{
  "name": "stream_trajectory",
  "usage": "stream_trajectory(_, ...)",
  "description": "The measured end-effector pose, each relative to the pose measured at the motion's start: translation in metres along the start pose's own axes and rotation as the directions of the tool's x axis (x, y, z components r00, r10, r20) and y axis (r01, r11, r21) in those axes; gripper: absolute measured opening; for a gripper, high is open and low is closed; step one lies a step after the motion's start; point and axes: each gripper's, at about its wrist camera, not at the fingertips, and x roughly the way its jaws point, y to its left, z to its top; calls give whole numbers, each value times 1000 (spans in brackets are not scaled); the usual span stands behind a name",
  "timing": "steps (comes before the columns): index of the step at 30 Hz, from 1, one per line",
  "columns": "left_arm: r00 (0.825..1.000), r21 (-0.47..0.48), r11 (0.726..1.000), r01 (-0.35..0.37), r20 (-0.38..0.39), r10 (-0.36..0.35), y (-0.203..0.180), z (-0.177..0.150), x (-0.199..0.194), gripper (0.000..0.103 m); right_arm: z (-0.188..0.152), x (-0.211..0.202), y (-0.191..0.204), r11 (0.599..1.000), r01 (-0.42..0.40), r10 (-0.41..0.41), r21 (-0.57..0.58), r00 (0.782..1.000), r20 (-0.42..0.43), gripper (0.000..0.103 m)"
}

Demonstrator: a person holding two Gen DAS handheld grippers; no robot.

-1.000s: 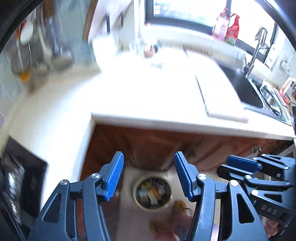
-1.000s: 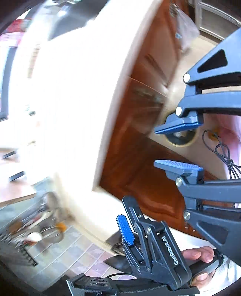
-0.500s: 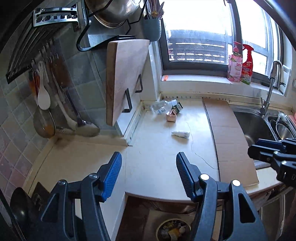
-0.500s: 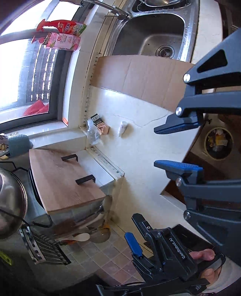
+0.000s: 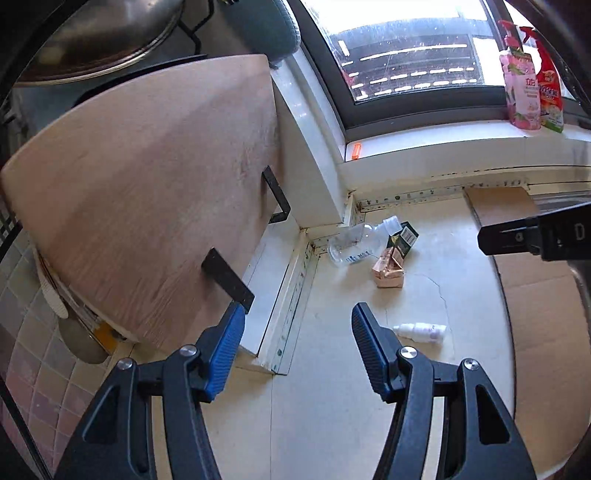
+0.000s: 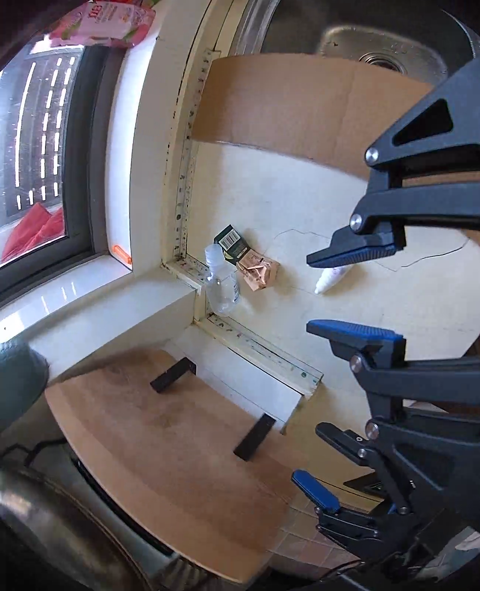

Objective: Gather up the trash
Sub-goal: 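Grasp the green-pink drink carton with the right tool while the left tool grasps the clear bottle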

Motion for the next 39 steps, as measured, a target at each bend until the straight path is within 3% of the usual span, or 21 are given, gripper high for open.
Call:
stream_trajectory(6, 998, -36, 999, -29, -59, 27, -11, 22, 67, 60, 39, 94, -37, 994, -41, 49, 102, 996, -79, 34)
stream_trajectory(13, 993, -99, 994, -45, -109, 34, -4, 25, 116, 60, 59, 184, -49, 983, -71, 100, 171, 980, -171, 34)
stream_trajectory(17, 992, -103, 993, -52, -121, 40, -2, 22, 134, 57, 64, 209, -44, 983, -45, 74, 179, 984, -161, 51)
stream_trajectory(19, 992, -79, 995, -58, -118, 48, -7, 22, 139, 57, 67, 221, -40, 987, -1, 30, 161, 984, -175, 54)
stream_trajectory(20, 992, -74, 996, -55, -116, 46, -9, 22, 142, 57, 66, 224, -40, 986, 3, 25, 164, 985, -169, 60)
stream_trajectory(22, 993, -77, 996, -38, -114, 29, -11, 24, 146, 57, 65, 226, -41, 985, 11, 16, 170, 988, -156, 60)
stream_trajectory(23, 993, -82, 996, -30, -112, 21, -11, 25, 147, 57, 66, 226, -40, 987, 21, 3, 158, 988, -151, 59)
stream_trajectory(24, 994, -89, 996, -20, -111, 10, -11, 27, 149, 57, 66, 225, -41, 989, 33, -11, 143, 989, -149, 50)
stream_trajectory(26, 994, -103, 995, 6, -110, -17, -10, 32, 152, 58, 65, 223, -48, 988, 34, -12, 149, 989, -146, 46)
stream_trajectory(29, 994, -96, 995, 37, -103, -47, -16, 41, 159, 72, 61, 211, -67, 983, 41, -14, 179, 989, -150, 45)
stream_trajectory(31, 996, -55, 998, 30, -80, -34, -25, 48, 162, 82, 56, 202, -77, 982, 39, -9, 184, 986, -164, 44)
stream_trajectory(36, 996, 94, 994, 57, -71, -51, -49, 67, 186, 82, 43, 172, -105, 974, -26, 61, 224, 987, -151, 41)
stream_trajectory(39, 986, 117, 985, 124, -126, -109, -56, 77, 209, 82, 42, 162, -118, 965, -54, 87, 257, 989, -119, 40)
